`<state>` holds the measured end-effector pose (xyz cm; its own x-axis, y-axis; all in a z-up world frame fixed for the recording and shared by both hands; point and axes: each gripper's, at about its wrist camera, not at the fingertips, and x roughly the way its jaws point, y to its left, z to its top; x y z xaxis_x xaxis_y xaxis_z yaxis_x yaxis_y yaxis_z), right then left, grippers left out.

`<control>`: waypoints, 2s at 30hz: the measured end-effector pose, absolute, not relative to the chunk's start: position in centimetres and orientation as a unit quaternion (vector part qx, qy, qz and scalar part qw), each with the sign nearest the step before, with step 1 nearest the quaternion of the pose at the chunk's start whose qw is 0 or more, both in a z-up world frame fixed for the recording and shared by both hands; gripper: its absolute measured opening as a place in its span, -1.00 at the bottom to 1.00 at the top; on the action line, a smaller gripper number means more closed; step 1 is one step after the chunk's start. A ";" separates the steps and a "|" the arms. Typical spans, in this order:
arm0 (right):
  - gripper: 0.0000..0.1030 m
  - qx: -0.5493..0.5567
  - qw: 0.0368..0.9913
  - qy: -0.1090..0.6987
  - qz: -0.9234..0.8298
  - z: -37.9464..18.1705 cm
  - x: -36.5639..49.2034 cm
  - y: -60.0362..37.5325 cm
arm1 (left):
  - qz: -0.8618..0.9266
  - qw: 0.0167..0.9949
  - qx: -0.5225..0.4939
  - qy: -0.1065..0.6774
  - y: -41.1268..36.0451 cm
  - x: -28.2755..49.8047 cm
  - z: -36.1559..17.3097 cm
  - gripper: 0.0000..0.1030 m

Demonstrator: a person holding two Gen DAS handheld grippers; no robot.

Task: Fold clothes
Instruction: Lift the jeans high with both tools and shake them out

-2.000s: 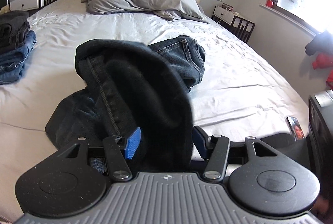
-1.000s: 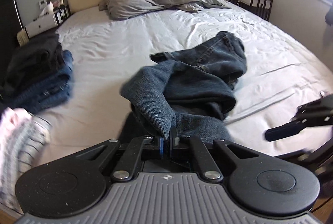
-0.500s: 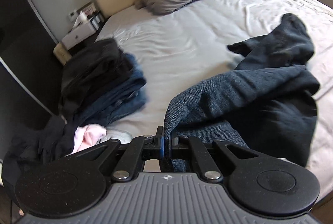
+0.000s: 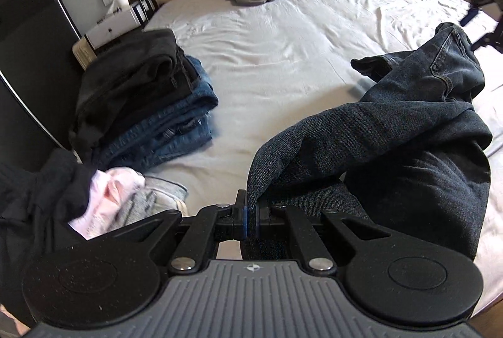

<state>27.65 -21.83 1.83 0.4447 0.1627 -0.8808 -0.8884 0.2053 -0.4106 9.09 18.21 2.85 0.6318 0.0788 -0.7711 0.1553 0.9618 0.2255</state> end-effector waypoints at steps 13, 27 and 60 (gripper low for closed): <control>-0.09 -0.553 0.531 0.449 0.459 -0.5 32.2 -17.3 | -0.032 0.887 0.089 0.452 19.7 9.8 2.2 -0.95; -0.81 -0.495 0.698 0.426 0.293 8.3 23.5 -25.4 | -0.016 0.913 0.090 0.397 18.7 8.6 4.5 -0.95; -0.87 -0.417 0.884 0.194 -0.084 29.8 18.0 -32.7 | 0.016 0.969 0.192 0.152 6.7 18.4 26.1 -0.95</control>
